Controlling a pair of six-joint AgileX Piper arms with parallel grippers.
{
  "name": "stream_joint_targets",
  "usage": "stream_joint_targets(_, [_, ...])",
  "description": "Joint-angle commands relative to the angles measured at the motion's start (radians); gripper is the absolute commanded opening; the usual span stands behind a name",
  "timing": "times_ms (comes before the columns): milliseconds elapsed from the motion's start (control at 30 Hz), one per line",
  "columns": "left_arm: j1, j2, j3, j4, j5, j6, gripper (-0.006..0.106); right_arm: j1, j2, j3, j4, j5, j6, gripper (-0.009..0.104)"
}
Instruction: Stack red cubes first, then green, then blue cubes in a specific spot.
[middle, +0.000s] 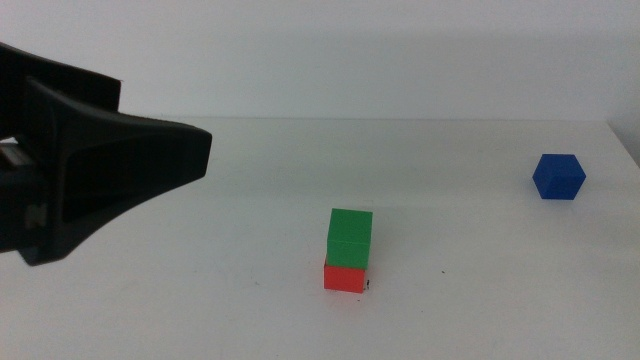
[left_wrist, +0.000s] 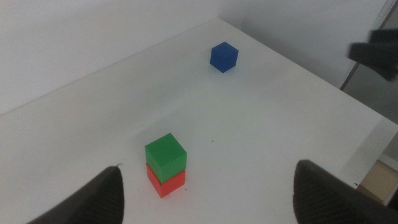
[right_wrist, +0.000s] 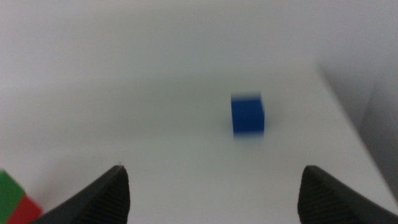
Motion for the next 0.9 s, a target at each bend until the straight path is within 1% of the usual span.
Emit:
stream_joint_targets(0, [0.001, -0.005, 0.005, -0.002, -0.015, 0.0, 0.091, -0.007, 0.2, -0.146, 0.001, 0.174, 0.001, 0.093])
stream_joint_targets(67, [0.001, -0.005, 0.005, -0.002, -0.015, 0.0, 0.091, -0.007, 0.35, -0.253, -0.002, 0.225, 0.001, 0.093])
stream_joint_targets(167, [0.001, -0.005, 0.005, -0.002, -0.015, 0.0, 0.091, -0.007, 0.547, -0.367, 0.02, 0.208, 0.004, 0.093])
stream_joint_targets(267, [0.001, -0.005, 0.005, -0.002, -0.015, 0.0, 0.091, -0.007, 0.695, -0.432, 0.022, 0.195, 0.004, 0.093])
stream_joint_targets(367, [0.001, -0.005, 0.005, -0.002, -0.015, 0.0, 0.091, -0.007, 0.84, -0.513, -0.001, 0.185, -0.002, 0.093])
stream_joint_targets(433, [0.001, -0.005, 0.005, -0.002, -0.015, 0.0, 0.091, -0.007, 0.95, -0.606, -0.001, 0.236, 0.0, 0.093])
stream_joint_targets(500, [0.001, -0.005, 0.005, -0.002, -0.015, 0.0, 0.091, -0.007, 1.079, -0.736, -0.001, 0.333, 0.0, 0.093])
stream_joint_targets(633, [0.001, -0.005, 0.005, -0.002, -0.015, 0.0, 0.091, -0.007, 1.311, -0.977, -0.07, 0.477, 0.007, 0.093])
stream_joint_targets(733, [0.001, -0.005, 0.005, -0.002, -0.015, 0.0, 0.091, -0.007, 1.449, -1.127, -0.15, 0.561, 0.051, 0.093])
stream_joint_targets(767, [0.001, -0.005, 0.005, -0.002, -0.015, 0.0, 0.091, -0.007, 1.489, -1.171, -0.18, 0.58, 0.053, 0.093])
stream_joint_targets(833, [0.001, -0.005, 0.005, -0.002, -0.015, 0.0, 0.091, -0.007, 1.559, -1.247, -0.218, 0.603, 0.053, 0.093])
stream_joint_targets(867, [0.001, -0.005, 0.005, -0.002, -0.015, 0.0, 0.091, -0.009, 1.589, -1.279, -0.227, 0.605, 0.053, 0.093])
